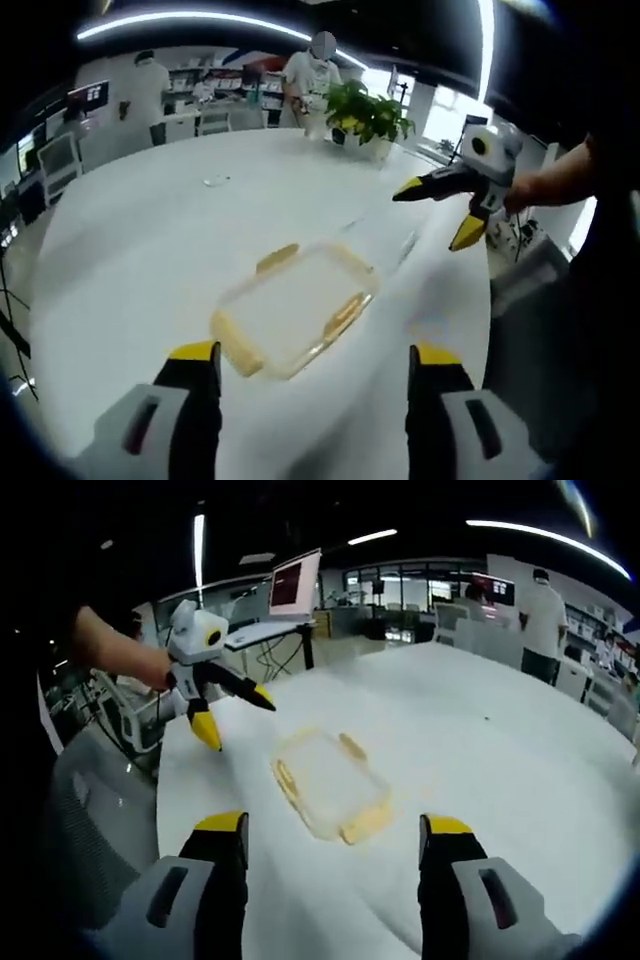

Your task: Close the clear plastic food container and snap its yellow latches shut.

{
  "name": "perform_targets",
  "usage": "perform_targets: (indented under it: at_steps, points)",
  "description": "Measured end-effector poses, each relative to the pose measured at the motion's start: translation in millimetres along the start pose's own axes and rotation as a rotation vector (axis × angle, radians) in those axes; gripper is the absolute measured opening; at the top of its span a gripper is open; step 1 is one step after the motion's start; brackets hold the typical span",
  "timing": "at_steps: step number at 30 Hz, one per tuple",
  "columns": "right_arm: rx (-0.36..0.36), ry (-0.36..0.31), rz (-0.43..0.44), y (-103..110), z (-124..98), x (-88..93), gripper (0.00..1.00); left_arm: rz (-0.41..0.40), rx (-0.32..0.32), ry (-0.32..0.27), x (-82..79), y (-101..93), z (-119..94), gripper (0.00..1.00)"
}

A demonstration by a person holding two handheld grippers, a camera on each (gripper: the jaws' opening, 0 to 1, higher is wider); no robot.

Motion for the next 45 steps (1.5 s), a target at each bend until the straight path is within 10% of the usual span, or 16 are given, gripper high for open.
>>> perform_targets:
  at_steps: [45]
  points:
    - [-0.124,0.284,-0.238,-34,57,11.0,0.59,0.277,0.103,0.236,6.8,43.1,34,0.62]
Point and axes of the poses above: the point that each gripper's makers call its tool centre point, and the gripper's own axes: z roughly forward along the fingers, y roughly to its left, x roughly out of its underside, the point moved 1 cm from there along -z, roughly backward along the fingers, and after that the axes turned 4 degrees about y, right-handed, at the moved point
